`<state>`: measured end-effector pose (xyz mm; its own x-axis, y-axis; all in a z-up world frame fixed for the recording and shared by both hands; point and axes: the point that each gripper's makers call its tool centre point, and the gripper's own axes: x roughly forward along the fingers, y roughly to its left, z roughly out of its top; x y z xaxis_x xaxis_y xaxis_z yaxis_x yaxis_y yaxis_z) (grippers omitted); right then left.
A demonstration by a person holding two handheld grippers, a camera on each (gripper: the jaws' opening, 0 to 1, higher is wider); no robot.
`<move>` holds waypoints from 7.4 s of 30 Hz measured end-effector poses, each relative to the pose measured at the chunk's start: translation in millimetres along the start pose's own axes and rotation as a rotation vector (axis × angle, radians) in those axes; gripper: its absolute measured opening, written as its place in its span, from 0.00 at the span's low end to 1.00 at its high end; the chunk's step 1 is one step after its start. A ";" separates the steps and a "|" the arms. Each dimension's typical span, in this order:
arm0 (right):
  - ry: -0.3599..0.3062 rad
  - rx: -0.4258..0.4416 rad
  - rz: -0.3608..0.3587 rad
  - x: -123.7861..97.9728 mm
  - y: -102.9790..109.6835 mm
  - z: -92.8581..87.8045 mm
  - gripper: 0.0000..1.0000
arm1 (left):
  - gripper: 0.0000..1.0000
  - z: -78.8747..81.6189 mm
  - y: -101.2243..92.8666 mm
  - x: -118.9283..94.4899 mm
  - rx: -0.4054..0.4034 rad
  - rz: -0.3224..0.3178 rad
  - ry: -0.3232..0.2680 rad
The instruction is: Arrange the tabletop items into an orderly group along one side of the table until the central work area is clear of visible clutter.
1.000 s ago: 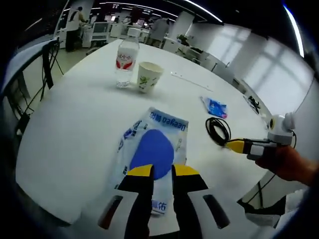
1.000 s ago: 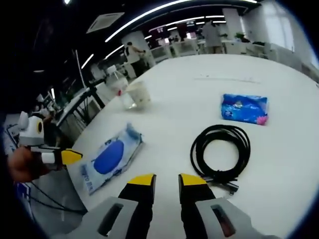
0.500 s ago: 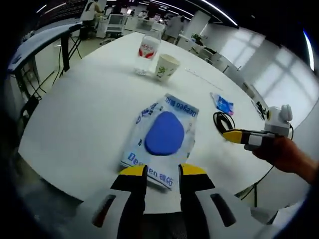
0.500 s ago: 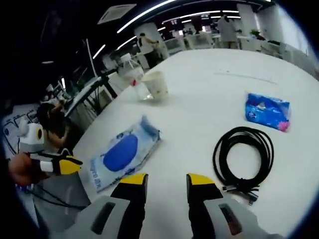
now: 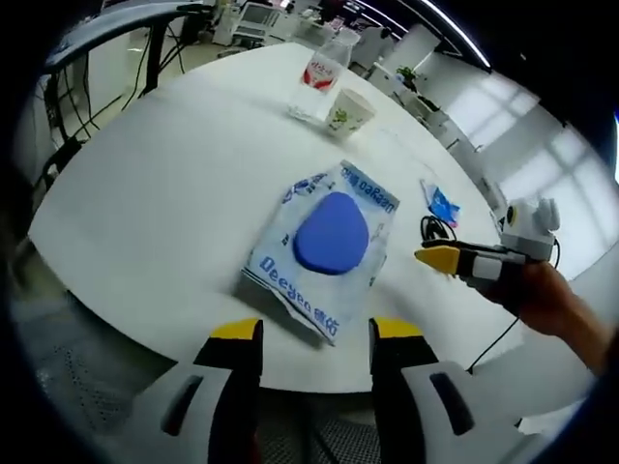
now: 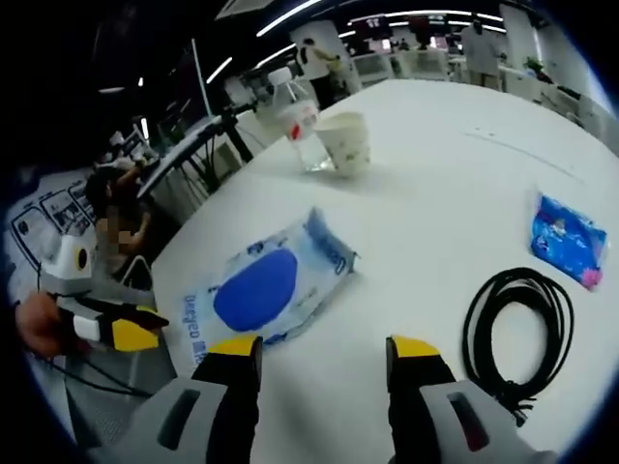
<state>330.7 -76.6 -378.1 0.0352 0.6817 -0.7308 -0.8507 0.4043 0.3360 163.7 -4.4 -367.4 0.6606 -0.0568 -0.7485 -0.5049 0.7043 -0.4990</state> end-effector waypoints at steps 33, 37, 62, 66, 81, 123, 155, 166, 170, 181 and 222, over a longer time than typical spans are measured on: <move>0.095 -0.159 0.023 31.9 5.1 35.2 0.65 | 0.54 -5.7 -0.9 14.0 -0.122 -0.041 0.004; 0.089 -0.152 0.023 42.8 3.0 44.0 0.59 | 0.51 -7.0 -8.1 15.2 -0.109 -0.041 0.009; 0.025 -0.045 -0.056 41.6 -0.6 39.9 0.04 | 0.08 -16.5 8.1 34.8 -0.094 -0.007 0.036; 0.020 -0.024 -0.060 36.2 -2.2 32.5 0.03 | 0.03 -16.7 12.2 31.6 -0.100 0.009 0.031; -0.018 0.101 -0.142 5.3 -13.4 -2.8 0.01 | 0.00 -10.6 20.6 35.8 -0.109 -0.017 0.035; -0.086 0.303 -0.184 -38.6 3.2 -81.9 0.02 | 0.07 40.7 13.4 40.0 0.138 -0.032 -0.016; -0.098 0.373 -0.117 -33.6 -5.3 -77.3 0.24 | 0.16 27.2 39.1 50.0 0.225 -0.055 0.054; -0.096 0.396 -0.103 -33.4 -2.1 -74.0 0.22 | 0.15 25.8 23.3 38.1 0.239 -0.066 0.048; -0.098 0.402 -0.101 -31.6 -4.0 -72.1 0.21 | 0.15 23.6 17.1 33.5 0.236 -0.068 0.050; -0.103 0.436 -0.094 -31.7 -2.8 -73.4 0.18 | 0.13 16.3 21.7 35.4 0.233 -0.069 0.066; -0.216 0.436 -0.081 -50.8 -11.0 -45.4 0.00 | 0.00 50.9 -20.0 37.5 0.263 -0.152 -0.009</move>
<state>314.4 -143.3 -371.6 0.2395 0.7298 -0.6403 -0.5436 0.6472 0.5344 227.0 15.4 -363.3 0.7231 -0.1702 -0.6694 -0.2394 0.8473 -0.4740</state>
